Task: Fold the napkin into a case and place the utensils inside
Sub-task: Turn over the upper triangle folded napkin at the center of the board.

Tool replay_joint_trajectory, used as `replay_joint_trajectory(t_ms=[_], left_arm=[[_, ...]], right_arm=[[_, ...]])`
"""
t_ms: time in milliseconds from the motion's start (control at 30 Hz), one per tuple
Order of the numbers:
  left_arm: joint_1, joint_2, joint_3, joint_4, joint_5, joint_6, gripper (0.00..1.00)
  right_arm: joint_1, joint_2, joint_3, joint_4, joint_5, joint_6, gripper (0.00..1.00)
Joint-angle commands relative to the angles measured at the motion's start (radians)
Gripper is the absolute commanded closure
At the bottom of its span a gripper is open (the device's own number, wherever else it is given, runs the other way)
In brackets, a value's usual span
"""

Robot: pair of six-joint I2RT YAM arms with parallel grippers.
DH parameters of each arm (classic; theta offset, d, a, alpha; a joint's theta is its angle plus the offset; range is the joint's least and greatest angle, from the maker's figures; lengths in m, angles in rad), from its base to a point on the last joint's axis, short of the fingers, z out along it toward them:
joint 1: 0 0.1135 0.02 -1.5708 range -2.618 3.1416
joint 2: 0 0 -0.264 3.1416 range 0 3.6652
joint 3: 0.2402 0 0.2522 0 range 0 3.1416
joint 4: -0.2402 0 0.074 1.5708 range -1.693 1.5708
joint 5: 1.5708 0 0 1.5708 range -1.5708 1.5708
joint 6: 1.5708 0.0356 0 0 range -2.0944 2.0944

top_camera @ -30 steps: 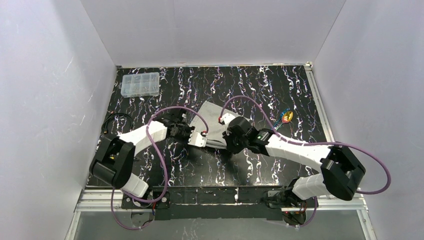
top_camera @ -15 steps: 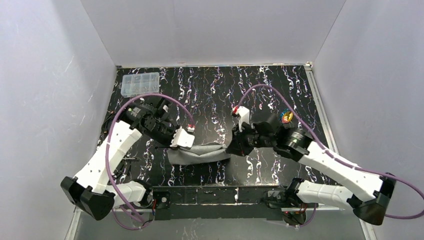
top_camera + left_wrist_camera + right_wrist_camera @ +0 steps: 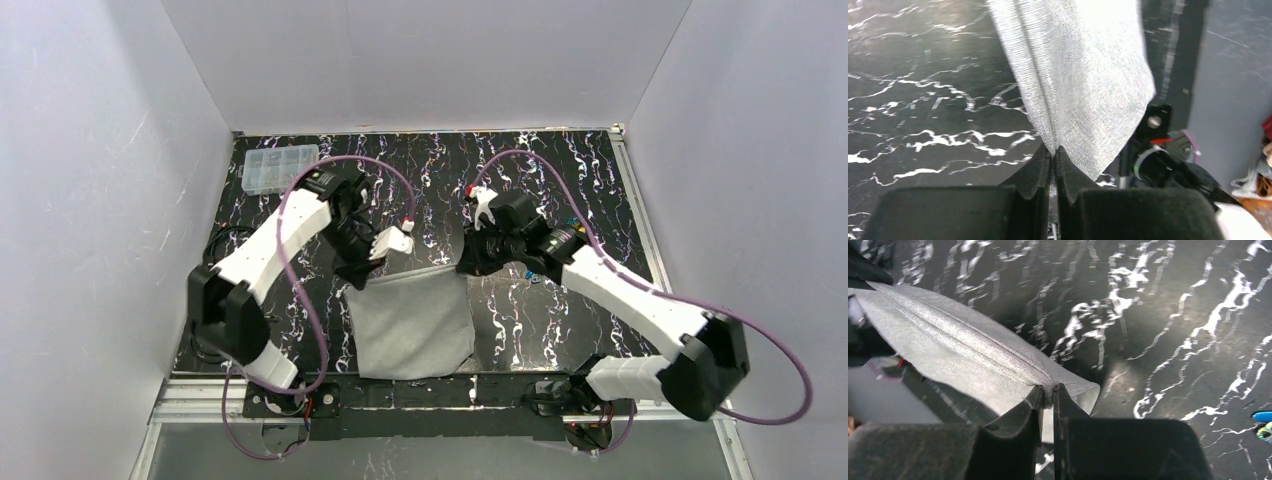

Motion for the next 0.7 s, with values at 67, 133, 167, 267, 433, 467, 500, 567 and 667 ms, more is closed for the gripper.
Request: replay_joint_trajectory(t_ms=[67,133,167,267,433,467,500,567,667], left_arm=[[0.099,0.276,0.145,0.237,-0.150,-0.149,1.00],[0.118,0.360,0.221,0.278,-0.172,-0.174,1.00],[0.124,0.400,0.258,0.292,-0.181,-0.179,1.00],[0.125,0.519,0.365,0.333,-0.218,-0.203,1.00],[0.126,0.657,0.486,0.354,-0.274,-0.254,1.00],[0.127,0.670,0.489,0.371,-0.287,-0.262,1.00],[0.129,0.679,0.493,0.390,-0.299,-0.277,1.00],[0.133,0.696,0.502,0.426,-0.319,-0.309,1.00],[0.145,0.709,0.520,0.480,-0.339,-0.353,1.00]], right_arm=[[-0.126,0.181,0.008,0.177,0.031,-0.071,0.94],[-0.146,0.264,0.044,0.202,0.022,-0.086,0.92],[-0.157,0.318,0.065,0.214,0.013,-0.092,0.91],[-0.191,0.440,0.134,0.249,-0.009,-0.097,0.89],[-0.243,0.588,0.236,0.255,0.003,-0.133,0.84],[-0.255,0.611,0.250,0.261,0.004,-0.134,0.84],[-0.268,0.631,0.265,0.270,0.003,-0.135,0.82],[-0.288,0.675,0.299,0.283,-0.007,-0.133,0.77],[-0.297,0.745,0.368,0.279,-0.009,-0.136,0.61]])
